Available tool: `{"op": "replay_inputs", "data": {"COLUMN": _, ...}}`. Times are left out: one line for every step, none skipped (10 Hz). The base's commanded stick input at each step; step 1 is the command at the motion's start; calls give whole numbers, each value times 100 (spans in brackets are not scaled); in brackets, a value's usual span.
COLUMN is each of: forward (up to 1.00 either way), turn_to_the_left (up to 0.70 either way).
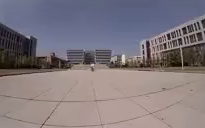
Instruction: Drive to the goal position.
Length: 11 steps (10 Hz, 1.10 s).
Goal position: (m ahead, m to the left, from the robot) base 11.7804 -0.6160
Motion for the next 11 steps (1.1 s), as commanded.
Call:
{"op": "replay_inputs", "data": {"forward": 4, "turn_to_the_left": 0}}
{"op": "replay_inputs", "data": {"forward": 4, "turn_to_the_left": 0}}
{"op": "replay_inputs", "data": {"forward": 4, "turn_to_the_left": 0}}
{"op": "replay_inputs", "data": {"forward": 4, "turn_to_the_left": 0}}
{"op": "replay_inputs", "data": {"forward": 4, "turn_to_the_left": 0}}
{"op": "replay_inputs", "data": {"forward": 4, "turn_to_the_left": 0}}
{"op": "replay_inputs", "data": {"forward": 4, "turn_to_the_left": 0}}
{"op": "replay_inputs", "data": {"forward": 4, "turn_to_the_left": 0}}
{"op": "replay_inputs", "data": {"forward": 4, "turn_to_the_left": 0}}
{"op": "replay_inputs", "data": {"forward": 4, "turn_to_the_left": 0}}
{"op": "replay_inputs", "data": {"forward": 4, "turn_to_the_left": 0}}
